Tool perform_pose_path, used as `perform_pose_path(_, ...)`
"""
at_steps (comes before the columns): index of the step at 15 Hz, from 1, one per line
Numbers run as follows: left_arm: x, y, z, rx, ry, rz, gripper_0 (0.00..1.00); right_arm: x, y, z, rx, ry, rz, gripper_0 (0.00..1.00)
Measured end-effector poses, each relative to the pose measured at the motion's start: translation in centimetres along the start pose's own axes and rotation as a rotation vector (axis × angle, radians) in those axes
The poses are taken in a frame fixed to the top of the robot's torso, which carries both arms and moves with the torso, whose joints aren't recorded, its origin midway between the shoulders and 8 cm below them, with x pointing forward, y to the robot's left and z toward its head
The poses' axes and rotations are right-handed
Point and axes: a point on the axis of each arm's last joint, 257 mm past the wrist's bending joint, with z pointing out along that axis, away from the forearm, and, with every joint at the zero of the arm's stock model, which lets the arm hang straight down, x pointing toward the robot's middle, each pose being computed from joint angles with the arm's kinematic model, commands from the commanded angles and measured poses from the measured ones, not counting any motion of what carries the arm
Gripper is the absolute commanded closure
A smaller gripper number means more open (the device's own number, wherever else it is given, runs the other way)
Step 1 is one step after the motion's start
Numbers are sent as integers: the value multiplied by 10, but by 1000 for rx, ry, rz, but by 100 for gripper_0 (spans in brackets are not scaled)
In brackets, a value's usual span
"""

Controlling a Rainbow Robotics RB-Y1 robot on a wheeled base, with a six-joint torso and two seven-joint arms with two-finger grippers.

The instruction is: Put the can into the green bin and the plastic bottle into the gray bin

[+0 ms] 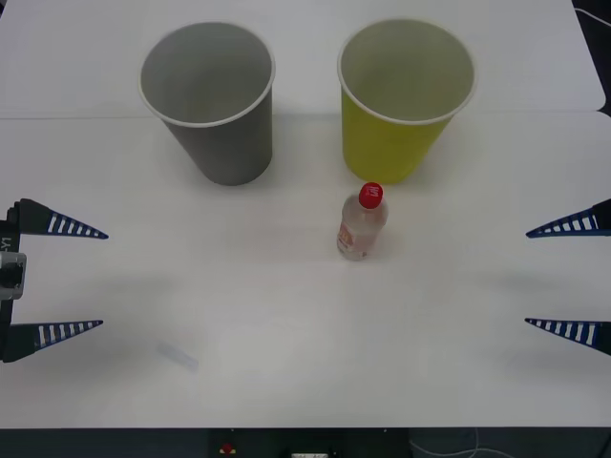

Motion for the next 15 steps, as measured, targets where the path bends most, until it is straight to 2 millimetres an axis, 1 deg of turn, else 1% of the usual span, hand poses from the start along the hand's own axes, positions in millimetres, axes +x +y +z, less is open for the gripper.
perform_pose_path(3,0,0,0,0,0,0,0,3,2,9,14,-38,52,0)
perform_pose_path(11,0,0,0,0,0,0,0,7,-5,46,99,-142,114,0)
perform_pose_path(15,0,0,0,0,0,0,0,10,-13,71,109,-189,135,0)
